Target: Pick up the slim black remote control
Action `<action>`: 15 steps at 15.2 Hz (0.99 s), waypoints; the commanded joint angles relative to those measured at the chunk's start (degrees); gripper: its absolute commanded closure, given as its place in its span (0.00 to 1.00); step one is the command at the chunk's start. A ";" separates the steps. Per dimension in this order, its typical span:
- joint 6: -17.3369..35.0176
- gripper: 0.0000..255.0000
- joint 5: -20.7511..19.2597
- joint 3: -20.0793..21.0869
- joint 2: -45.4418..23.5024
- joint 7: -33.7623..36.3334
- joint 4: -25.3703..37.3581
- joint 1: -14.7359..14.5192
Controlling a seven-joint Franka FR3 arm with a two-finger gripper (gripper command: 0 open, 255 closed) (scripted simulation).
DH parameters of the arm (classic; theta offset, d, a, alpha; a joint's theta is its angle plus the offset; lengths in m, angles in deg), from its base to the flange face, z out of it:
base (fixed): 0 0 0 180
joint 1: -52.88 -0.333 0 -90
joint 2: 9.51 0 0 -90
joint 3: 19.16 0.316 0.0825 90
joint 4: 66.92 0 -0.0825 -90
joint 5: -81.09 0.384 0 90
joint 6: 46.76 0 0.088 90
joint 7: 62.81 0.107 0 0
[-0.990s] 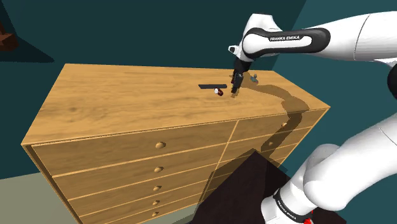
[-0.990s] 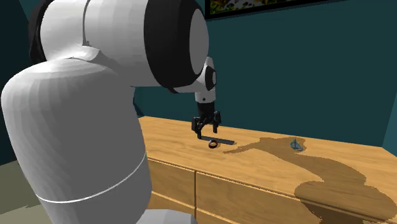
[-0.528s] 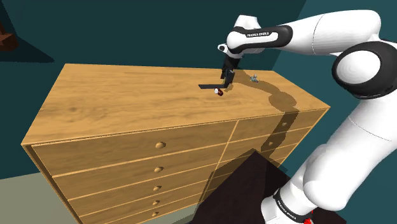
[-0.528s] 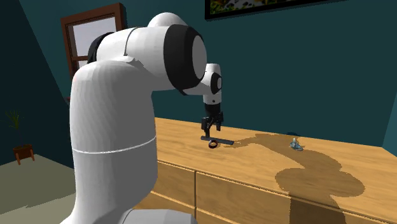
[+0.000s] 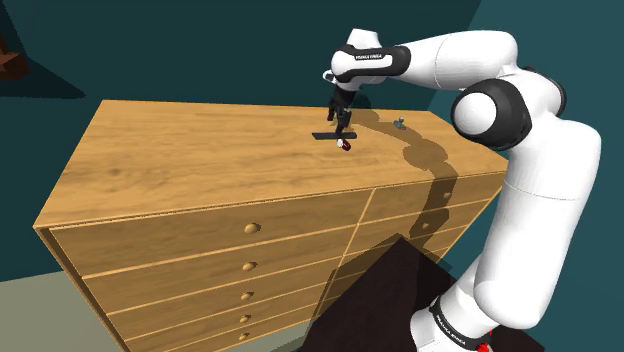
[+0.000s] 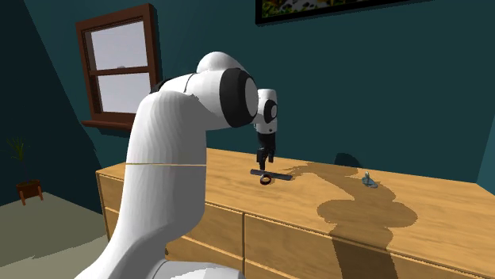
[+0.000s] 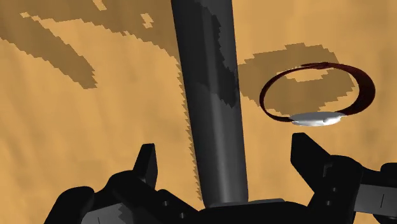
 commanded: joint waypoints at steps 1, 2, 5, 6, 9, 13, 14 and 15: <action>1.26 0.00 0.27 0.18 -0.69 -0.56 -0.57 0.10; 1.96 0.00 0.34 0.21 -0.85 -0.61 -1.12 0.10; 4.03 0.00 0.58 0.32 -1.39 -0.77 -2.68 0.10; 4.43 0.00 0.63 0.34 -1.49 -0.80 -2.99 0.10; 4.41 1.00 0.64 0.37 -1.55 -0.73 -2.89 0.05; 4.40 1.00 0.62 0.39 -1.53 -0.66 -2.91 0.00; 4.45 1.00 0.60 0.37 -1.42 -0.69 -3.06 0.00; 4.49 1.00 0.62 0.37 -1.47 -0.71 -3.05 0.02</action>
